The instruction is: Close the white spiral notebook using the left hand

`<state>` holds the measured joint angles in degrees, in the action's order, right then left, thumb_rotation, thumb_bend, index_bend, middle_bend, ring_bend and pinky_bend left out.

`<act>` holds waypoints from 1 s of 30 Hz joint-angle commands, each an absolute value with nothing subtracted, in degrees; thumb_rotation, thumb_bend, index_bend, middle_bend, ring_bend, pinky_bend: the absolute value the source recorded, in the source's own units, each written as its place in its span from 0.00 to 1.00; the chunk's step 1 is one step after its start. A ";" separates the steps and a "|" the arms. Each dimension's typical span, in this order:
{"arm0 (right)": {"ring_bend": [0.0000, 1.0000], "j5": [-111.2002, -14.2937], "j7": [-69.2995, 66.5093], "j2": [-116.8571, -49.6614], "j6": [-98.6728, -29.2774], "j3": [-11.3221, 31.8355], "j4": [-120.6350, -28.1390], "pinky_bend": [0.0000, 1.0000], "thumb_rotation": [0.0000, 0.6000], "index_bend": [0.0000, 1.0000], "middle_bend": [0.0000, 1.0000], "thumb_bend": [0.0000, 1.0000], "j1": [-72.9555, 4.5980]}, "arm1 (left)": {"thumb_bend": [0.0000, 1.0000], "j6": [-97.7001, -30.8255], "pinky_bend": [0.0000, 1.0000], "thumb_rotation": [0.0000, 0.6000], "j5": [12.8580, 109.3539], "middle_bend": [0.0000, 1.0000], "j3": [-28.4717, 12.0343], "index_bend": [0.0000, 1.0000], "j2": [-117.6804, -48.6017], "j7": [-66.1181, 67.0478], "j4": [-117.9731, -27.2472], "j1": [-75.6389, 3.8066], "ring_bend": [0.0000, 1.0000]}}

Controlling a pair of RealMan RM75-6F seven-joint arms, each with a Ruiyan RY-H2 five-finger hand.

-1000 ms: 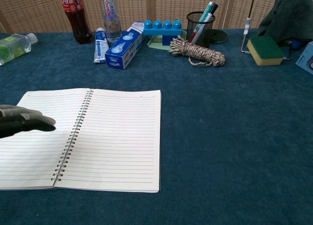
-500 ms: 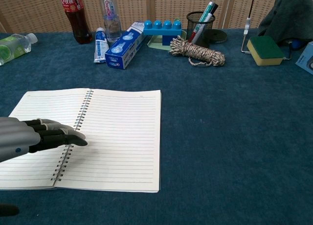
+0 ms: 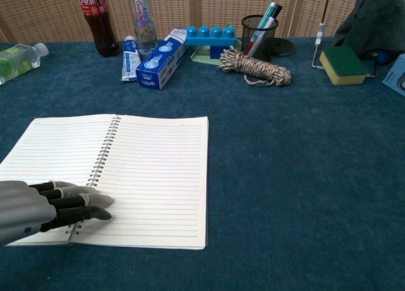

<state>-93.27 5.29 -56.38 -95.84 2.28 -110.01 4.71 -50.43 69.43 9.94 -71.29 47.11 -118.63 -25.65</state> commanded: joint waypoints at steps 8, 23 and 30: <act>0.00 -93.55 5.81 -56.64 -95.66 2.09 -110.15 0.00 1.00 0.00 0.00 0.00 4.73 | 0.03 -52.77 0.00 1.00 74.42 0.05 15.72 0.02 -66.89 43.05 -119.09 -23.58 0.00; 0.00 -93.74 6.74 -57.07 -95.35 1.84 -110.30 0.00 1.00 0.00 0.00 0.00 4.78 | 0.03 -56.25 0.00 1.00 84.20 0.06 21.98 0.02 -59.44 29.09 -112.34 -19.01 0.00; 0.00 -93.83 7.30 -57.28 -95.13 1.75 -110.38 0.00 1.00 0.00 0.00 0.00 4.74 | 0.03 -58.04 0.00 1.00 90.20 0.06 23.66 0.02 -57.24 22.70 -110.11 -17.59 0.00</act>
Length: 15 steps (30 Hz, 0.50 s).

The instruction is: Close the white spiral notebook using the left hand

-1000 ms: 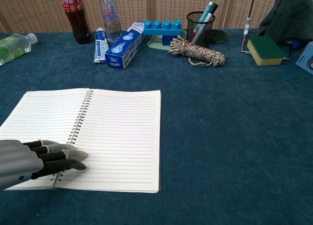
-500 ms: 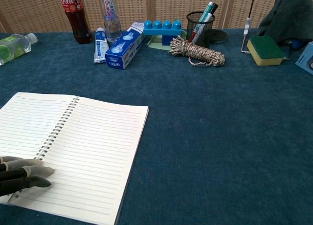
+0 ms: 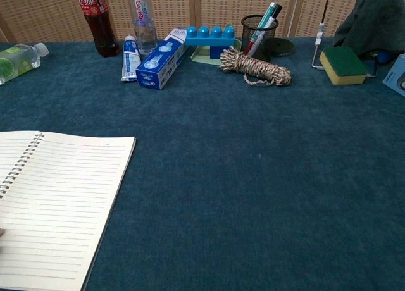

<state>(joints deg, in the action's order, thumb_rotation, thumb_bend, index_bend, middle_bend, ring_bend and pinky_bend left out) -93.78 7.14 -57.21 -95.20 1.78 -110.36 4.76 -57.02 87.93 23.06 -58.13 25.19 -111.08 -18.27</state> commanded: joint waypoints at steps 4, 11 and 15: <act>0.00 -93.89 7.72 -57.46 -94.90 1.65 -110.39 0.00 1.00 0.00 0.00 0.00 4.69 | 0.03 -59.74 0.00 1.00 93.06 0.05 22.64 0.02 -57.04 18.99 -109.49 -17.42 0.00; 0.00 -93.72 8.03 -57.57 -94.78 1.73 -110.40 0.00 1.00 0.00 0.00 0.00 4.63 | 0.03 -58.42 0.00 1.00 93.29 0.01 19.40 0.01 -58.88 17.83 -111.05 -18.80 0.00; 0.00 -93.60 8.07 -57.51 -94.74 1.76 -110.43 0.00 1.00 0.00 0.00 0.00 4.63 | 0.03 -54.28 0.00 1.00 90.53 0.00 17.37 0.00 -61.45 21.93 -113.19 -20.49 0.00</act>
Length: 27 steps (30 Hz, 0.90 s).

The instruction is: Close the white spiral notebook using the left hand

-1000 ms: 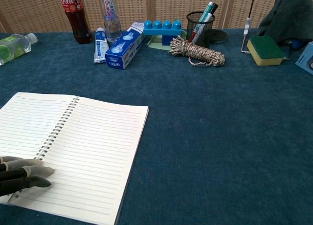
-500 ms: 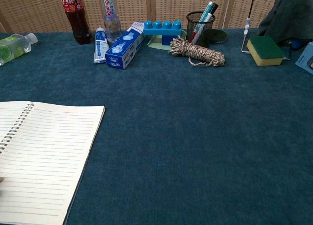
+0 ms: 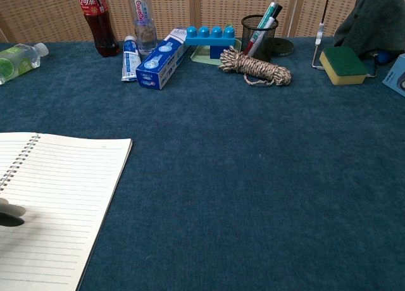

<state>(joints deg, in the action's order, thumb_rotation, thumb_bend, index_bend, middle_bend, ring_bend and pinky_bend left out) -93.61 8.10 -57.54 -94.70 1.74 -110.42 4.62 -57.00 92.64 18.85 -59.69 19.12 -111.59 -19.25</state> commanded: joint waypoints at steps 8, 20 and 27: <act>0.00 -93.45 7.28 -57.15 -95.12 1.92 -110.36 0.00 1.00 0.00 0.00 0.00 4.77 | 0.03 -49.61 0.00 1.00 83.32 0.01 15.80 0.00 -64.07 32.77 -118.04 -22.26 0.00; 0.00 -93.66 7.67 -57.32 -94.96 1.76 -110.45 0.00 1.00 0.00 0.00 0.00 4.76 | 0.03 -49.28 0.00 1.00 78.70 0.03 17.81 0.00 -64.42 41.20 -120.72 -22.34 0.00; 0.00 -93.75 8.13 -57.51 -94.85 1.68 -110.50 0.00 1.00 0.00 0.00 0.00 4.76 | 0.03 -49.53 0.00 1.00 80.20 0.04 20.03 0.00 -63.74 43.34 -121.83 -22.08 0.00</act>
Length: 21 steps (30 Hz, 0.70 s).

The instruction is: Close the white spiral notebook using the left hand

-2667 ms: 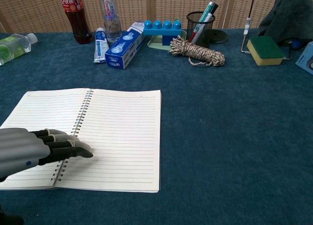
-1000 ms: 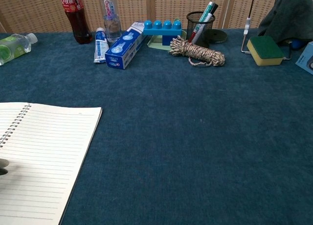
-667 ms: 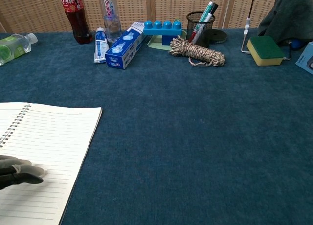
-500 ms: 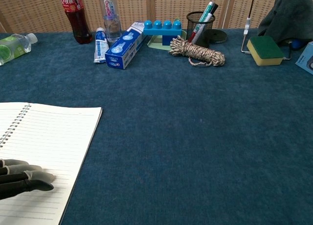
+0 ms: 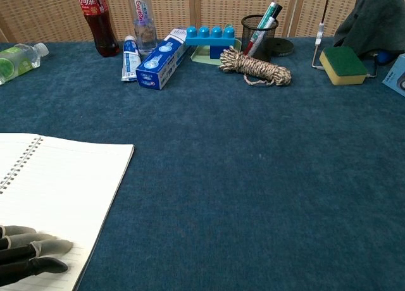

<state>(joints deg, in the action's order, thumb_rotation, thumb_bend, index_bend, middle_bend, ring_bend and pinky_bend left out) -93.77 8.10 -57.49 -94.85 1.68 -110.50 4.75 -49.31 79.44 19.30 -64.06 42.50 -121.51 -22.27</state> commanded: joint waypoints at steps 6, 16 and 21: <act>0.00 -93.77 8.23 -57.56 -94.86 1.65 -110.51 0.00 1.00 0.00 0.00 0.00 4.79 | 0.03 -50.39 0.00 1.00 83.78 0.04 22.73 0.01 -62.67 44.21 -122.54 -20.96 0.00; 0.00 -93.66 8.35 -57.51 -94.77 1.57 -110.67 0.00 1.00 0.00 0.00 0.00 4.85 | 0.03 -52.48 0.00 1.00 89.31 0.05 26.05 0.01 -59.83 42.90 -121.61 -18.89 0.00; 0.00 -93.75 8.57 -57.59 -94.56 1.45 -110.68 0.00 1.00 0.00 0.00 0.00 4.81 | 0.03 -56.30 0.00 1.00 96.52 0.01 26.28 0.00 -58.97 36.15 -118.72 -17.77 0.00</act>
<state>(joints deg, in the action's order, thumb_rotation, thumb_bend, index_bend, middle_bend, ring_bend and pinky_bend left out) -93.72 8.54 -57.58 -94.59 1.48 -110.68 4.82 -54.08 92.69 26.13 -59.36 39.61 -120.61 -18.47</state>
